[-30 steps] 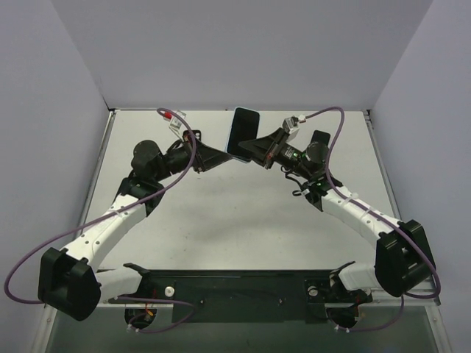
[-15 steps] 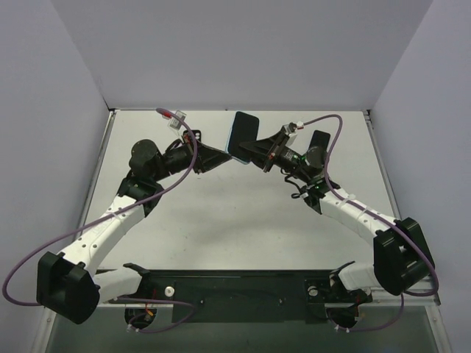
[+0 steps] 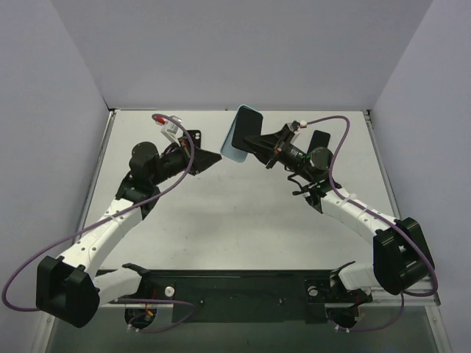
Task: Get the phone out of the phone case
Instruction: Remove the phone case from the phone.
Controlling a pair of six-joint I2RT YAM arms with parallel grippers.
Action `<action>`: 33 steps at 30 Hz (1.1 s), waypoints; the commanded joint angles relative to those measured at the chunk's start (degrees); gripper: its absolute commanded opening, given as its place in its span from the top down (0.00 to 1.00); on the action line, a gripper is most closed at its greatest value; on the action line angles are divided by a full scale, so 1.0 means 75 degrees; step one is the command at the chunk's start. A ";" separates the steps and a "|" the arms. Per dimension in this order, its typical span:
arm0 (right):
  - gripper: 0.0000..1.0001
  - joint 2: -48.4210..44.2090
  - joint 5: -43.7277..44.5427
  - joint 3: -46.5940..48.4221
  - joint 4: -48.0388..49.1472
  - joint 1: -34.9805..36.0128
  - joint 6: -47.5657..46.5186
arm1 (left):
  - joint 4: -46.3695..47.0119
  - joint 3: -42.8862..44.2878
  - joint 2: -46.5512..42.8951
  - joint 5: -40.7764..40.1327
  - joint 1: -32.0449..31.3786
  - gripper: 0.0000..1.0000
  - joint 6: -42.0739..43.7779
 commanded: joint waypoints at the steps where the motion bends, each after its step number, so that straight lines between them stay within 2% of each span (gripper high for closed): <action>1: 1.00 -0.0210 -0.0135 0.0048 0.2594 -0.0050 -0.0115 | 0.0195 -0.0197 -0.0251 -0.0766 -0.0008 1.00 -0.0332; 3: 1.00 -0.0175 -0.0229 0.0036 0.2525 -0.0015 -0.0161 | -0.0237 -0.0222 -0.0310 -0.1375 -0.0009 1.00 -0.0557; 5: 1.00 -0.0140 -0.0264 -0.0011 0.2431 -0.0026 -0.0232 | -0.0485 -0.0128 -0.0240 -0.1426 -0.0009 1.00 -0.0510; 6: 1.00 -0.0117 -0.0264 -0.0023 0.2442 -0.0026 -0.0244 | -0.0624 -0.0093 -0.0170 -0.1345 0.0026 0.92 -0.0464; 7: 1.00 -0.0105 -0.0299 -0.0023 0.2454 -0.0026 -0.0255 | -0.0661 -0.0093 -0.0227 -0.1146 0.0050 0.69 -0.0428; 8: 1.00 -0.0081 -0.0311 -0.0046 0.2419 -0.0026 -0.0267 | -0.0510 -0.0139 -0.0286 -0.1063 0.0062 0.62 -0.0370; 9: 1.00 -0.0093 -0.0346 -0.0046 0.2372 -0.0015 -0.0348 | -0.0346 -0.0348 -0.0483 -0.0888 0.0062 0.37 -0.0323; 11: 1.00 -0.0186 -0.0393 -0.0105 0.2208 -0.0003 -0.0512 | -0.0239 -0.0641 -0.0928 -0.1026 0.0073 0.20 -0.0241; 16: 1.00 -0.0374 -0.0534 -0.0070 0.1810 0.0161 -0.0876 | -0.0088 -0.0691 -0.1224 -0.1250 0.0167 0.17 -0.0286; 20: 1.00 -0.0550 -0.0604 0.0035 0.1412 0.0325 -0.1192 | 0.0369 -0.0082 -0.0300 -0.0701 0.0121 0.15 -0.0626; 24: 1.00 -0.0632 -0.0581 0.0153 0.1224 0.0454 -0.1333 | 0.0264 0.0867 0.0849 -0.0079 -0.0195 0.13 -0.0650; 26: 1.00 -0.0655 -0.0569 0.0176 0.1177 0.0489 -0.1380 | 0.0300 0.0950 0.1014 -0.0241 -0.0313 0.19 -0.0674; 28: 1.00 -0.0702 -0.0546 0.0165 0.1141 0.0524 -0.1404 | 0.0113 0.0985 0.1026 -0.0522 -0.0337 0.47 -0.0627; 29: 1.00 -0.0691 -0.0546 0.0165 0.1141 0.0524 -0.1415 | 0.0020 0.0997 0.1015 -0.0616 -0.0337 0.52 -0.0592; 30: 1.00 -0.0702 -0.0546 0.0153 0.1130 0.0536 -0.1427 | -0.0051 0.0986 0.1003 -0.0896 -0.0313 0.69 -0.0569; 31: 1.00 -0.0702 -0.0546 0.0141 0.1141 0.0536 -0.1416 | -0.0179 0.1009 0.1003 -0.1003 -0.0302 0.77 -0.0534; 32: 1.00 -0.0691 -0.0546 0.0141 0.1153 0.0524 -0.1427 | -0.0262 0.1055 0.1026 -0.1282 -0.0290 0.96 -0.0510; 33: 1.00 -0.0679 -0.0557 0.0141 0.1165 0.0524 -0.1427 | -0.0286 0.1079 0.1073 -0.1366 -0.0278 1.00 -0.0498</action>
